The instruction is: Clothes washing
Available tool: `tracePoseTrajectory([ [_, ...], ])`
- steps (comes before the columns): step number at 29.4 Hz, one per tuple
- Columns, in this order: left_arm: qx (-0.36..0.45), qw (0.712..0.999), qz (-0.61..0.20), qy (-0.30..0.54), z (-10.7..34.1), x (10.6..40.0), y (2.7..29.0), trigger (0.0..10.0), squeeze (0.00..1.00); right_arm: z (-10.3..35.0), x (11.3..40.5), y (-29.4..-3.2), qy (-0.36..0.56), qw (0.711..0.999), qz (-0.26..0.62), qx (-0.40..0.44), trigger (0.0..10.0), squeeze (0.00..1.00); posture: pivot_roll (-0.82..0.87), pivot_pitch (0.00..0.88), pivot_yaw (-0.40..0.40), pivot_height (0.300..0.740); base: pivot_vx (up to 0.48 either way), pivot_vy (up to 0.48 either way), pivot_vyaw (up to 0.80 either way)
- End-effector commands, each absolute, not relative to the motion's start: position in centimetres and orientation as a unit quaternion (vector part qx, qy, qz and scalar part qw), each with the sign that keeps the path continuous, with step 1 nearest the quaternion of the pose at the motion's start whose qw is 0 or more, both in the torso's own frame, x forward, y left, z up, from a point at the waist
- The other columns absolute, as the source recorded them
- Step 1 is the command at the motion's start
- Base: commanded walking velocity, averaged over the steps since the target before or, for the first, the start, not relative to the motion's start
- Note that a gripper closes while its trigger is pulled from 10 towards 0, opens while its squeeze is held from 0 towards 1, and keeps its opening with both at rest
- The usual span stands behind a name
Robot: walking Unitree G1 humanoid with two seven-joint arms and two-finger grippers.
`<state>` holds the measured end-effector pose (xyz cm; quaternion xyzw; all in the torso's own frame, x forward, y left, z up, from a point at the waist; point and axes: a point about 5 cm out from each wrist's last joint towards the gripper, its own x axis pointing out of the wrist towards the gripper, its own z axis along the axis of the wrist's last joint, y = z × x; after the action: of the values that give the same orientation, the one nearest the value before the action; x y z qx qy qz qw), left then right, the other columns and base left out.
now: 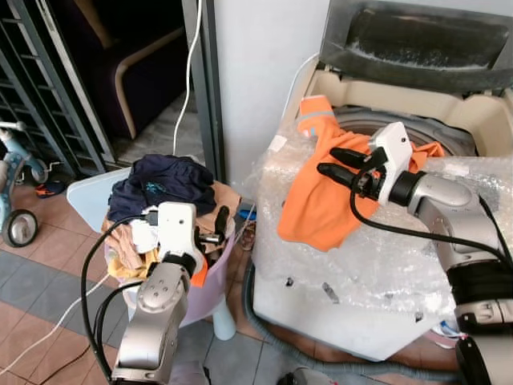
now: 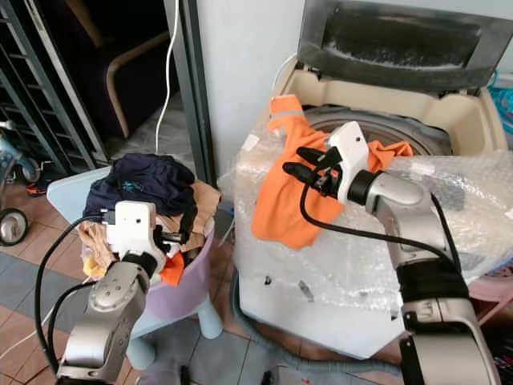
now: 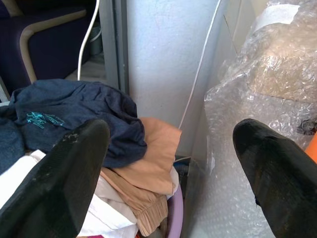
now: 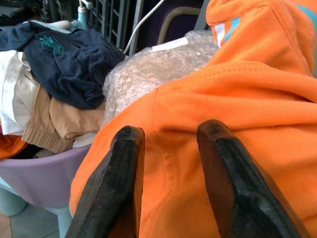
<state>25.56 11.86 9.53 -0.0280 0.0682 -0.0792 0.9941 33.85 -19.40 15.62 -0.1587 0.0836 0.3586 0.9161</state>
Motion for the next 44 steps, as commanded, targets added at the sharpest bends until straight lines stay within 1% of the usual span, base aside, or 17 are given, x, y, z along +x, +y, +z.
tracePoseTrajectory([
  [1,-0.022,0.994,-0.081,0.066,9.8,25.7,11.8,10.0,0.00,16.0,34.6,-19.6,0.074,0.923,0.318,-0.205,0.0,0.00,-0.04,0.024,0.001,0.740,0.000,0.000,0.00],
  [12,-0.019,0.994,-0.081,0.071,9.7,25.8,11.8,10.0,0.00,15.5,35.4,-19.1,0.051,0.930,0.237,-0.275,0.0,0.00,-0.04,0.021,-0.002,0.740,0.000,0.000,0.00],
  [13,-0.020,0.994,-0.081,0.070,9.7,25.8,11.8,10.0,0.00,15.6,35.4,-19.0,0.042,0.930,0.237,-0.278,2.8,0.00,-0.04,0.021,-0.002,0.740,0.000,0.000,0.00],
  [14,-0.020,0.994,-0.081,0.070,9.7,25.8,11.8,10.0,0.00,15.6,35.4,-18.9,0.039,0.930,0.238,-0.278,2.8,0.00,-0.04,0.021,-0.002,0.740,0.000,0.000,0.00],
  [15,-0.020,0.994,-0.081,0.071,9.7,25.8,11.8,10.0,0.00,15.7,35.4,-18.9,0.033,0.931,0.235,-0.276,6.2,0.00,-0.04,0.021,-0.002,0.740,0.000,0.000,0.00],
  [16,-0.020,0.994,-0.080,0.071,9.6,25.8,11.8,10.0,0.00,15.9,35.4,-18.9,0.021,0.933,0.225,-0.280,8.5,0.00,-0.05,0.021,-0.001,0.740,0.000,0.000,0.00],
  [17,-0.020,0.994,-0.081,0.071,9.6,25.8,11.8,10.0,0.00,16.1,35.4,-18.8,0.012,0.933,0.221,-0.283,10.0,0.00,-0.05,0.021,-0.001,0.740,0.000,0.000,0.00],
  [20,-0.020,0.994,-0.082,0.070,9.7,25.9,11.7,10.0,0.00,17.9,35.6,-18.6,-0.065,0.937,0.183,-0.289,10.0,0.00,-0.04,0.021,-0.001,0.740,0.000,0.000,0.00],
  [23,-0.020,0.994,-0.082,0.069,9.8,25.9,11.7,10.0,0.00,18.6,35.8,-18.7,-0.087,0.936,0.157,-0.302,10.0,0.00,-0.04,0.024,0.001,0.740,0.000,0.000,0.00],
  [24,-0.020,0.994,-0.082,0.069,9.8,25.9,11.7,10.0,0.00,18.3,35.9,-18.8,-0.077,0.939,0.157,-0.297,10.0,1.00,-0.04,0.026,0.001,0.740,0.000,0.000,0.00],
  [31,-0.020,0.994,-0.079,0.071,9.8,25.6,11.9,10.0,0.00,15.1,36.2,-18.5,0.015,0.930,0.187,-0.317,10.0,1.00,-0.03,0.043,0.003,0.740,0.000,0.000,0.00],
  [38,-0.016,0.993,-0.091,0.071,10.1,25.5,11.8,10.0,0.00,13.9,36.9,-18.7,0.064,0.926,0.197,-0.315,10.0,1.00,-0.02,0.075,0.031,0.740,0.000,0.000,0.00],
  [39,-0.015,0.993,-0.095,0.072,10.1,25.3,11.9,10.0,0.00,13.9,37.0,-18.6,0.072,0.928,0.195,-0.310,4.2,1.00,-0.02,0.079,0.039,0.740,0.000,0.000,0.00],
  [40,-0.015,0.992,-0.099,0.073,10.1,25.2,12.0,10.0,0.00,13.8,37.1,-18.6,0.077,0.932,0.195,-0.296,0.0,0.91,-0.02,0.079,0.045,0.740,0.000,0.000,0.00],
  [41,-0.016,0.992,-0.102,0.073,10.1,25.1,12.0,10.0,0.00,13.7,37.1,-18.6,0.083,0.935,0.194,-0.285,0.0,0.65,-0.02,0.077,0.046,0.740,0.000,0.000,0.00],
  [42,-0.017,0.992,-0.105,0.072,10.1,25.0,12.1,10.0,0.00,13.6,37.1,-18.7,0.091,0.938,0.194,-0.272,0.0,0.29,-0.02,0.074,0.044,0.740,0.000,0.000,0.00],
  [44,-0.020,0.991,-0.112,0.070,10.2,24.9,12.3,10.0,0.00,13.0,37.1,-18.9,0.117,0.946,0.188,-0.235,0.0,0.00,-0.02,0.070,0.040,0.740,0.000,0.000,0.00],
])
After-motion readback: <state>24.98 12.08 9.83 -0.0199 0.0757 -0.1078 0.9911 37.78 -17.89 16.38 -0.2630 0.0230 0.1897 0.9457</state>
